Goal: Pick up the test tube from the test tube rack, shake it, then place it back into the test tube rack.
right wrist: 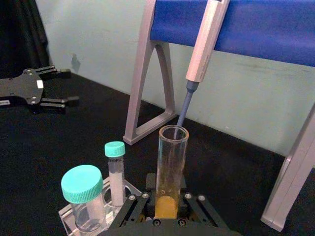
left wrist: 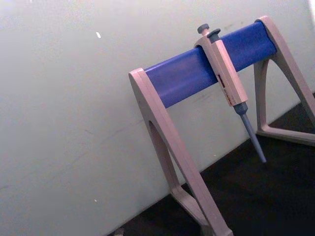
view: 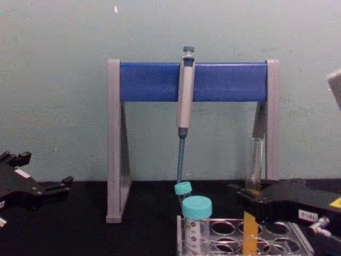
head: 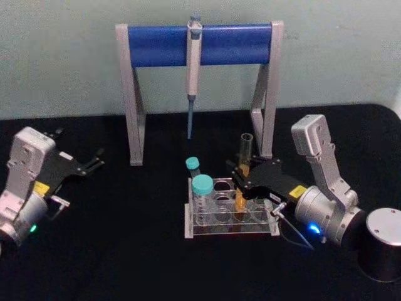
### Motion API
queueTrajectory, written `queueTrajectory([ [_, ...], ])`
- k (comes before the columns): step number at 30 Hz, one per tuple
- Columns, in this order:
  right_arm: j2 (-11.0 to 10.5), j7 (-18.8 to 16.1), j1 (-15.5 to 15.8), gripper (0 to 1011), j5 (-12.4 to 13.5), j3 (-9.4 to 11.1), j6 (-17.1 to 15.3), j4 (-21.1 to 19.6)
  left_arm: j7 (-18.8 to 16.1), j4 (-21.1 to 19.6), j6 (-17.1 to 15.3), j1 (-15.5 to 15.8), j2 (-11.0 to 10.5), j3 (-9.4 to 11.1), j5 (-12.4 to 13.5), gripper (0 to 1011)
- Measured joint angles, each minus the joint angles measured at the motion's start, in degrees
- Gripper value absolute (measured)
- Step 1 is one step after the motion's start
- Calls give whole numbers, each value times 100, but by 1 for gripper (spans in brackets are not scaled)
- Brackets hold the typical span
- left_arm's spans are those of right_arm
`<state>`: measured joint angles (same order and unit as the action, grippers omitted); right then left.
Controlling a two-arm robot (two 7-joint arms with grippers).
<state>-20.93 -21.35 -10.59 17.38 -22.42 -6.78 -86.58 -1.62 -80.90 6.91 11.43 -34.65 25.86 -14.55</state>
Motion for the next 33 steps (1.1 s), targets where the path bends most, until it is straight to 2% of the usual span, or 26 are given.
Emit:
queueTrajectory([
  [10,-4,-2,1,249,0,-5,-19,1,0,0,0,0,0,0,0,1001],
  [11,-5,-3,1,302,1,-5,-19,1,0,0,0,0,0,0,0,1001],
  [12,-5,-3,1,302,1,-5,-19,1,0,0,0,0,0,0,0,1001],
  [14,-5,-4,1,412,1,-5,-19,1,0,0,0,0,0,0,0,1002],
  [16,-5,-5,0,444,2,-4,-19,1,0,0,0,0,0,0,0,1002],
  [18,-5,-7,0,533,2,-4,-19,1,0,0,0,0,0,0,0,1001],
  [20,-5,-7,0,576,2,-4,-19,1,0,0,0,0,0,0,0,1001],
  [21,-5,-8,0,637,2,-3,-19,1,0,0,0,0,0,0,0,1001],
  [24,-5,-11,0,696,2,-2,-19,0,0,0,0,0,0,0,0,1001],
  [27,-6,-12,0,831,2,-2,-19,0,0,0,0,0,0,0,0,1001],
  [33,-5,-11,0,977,2,-2,-18,0,0,0,0,0,0,0,0,1001],
])
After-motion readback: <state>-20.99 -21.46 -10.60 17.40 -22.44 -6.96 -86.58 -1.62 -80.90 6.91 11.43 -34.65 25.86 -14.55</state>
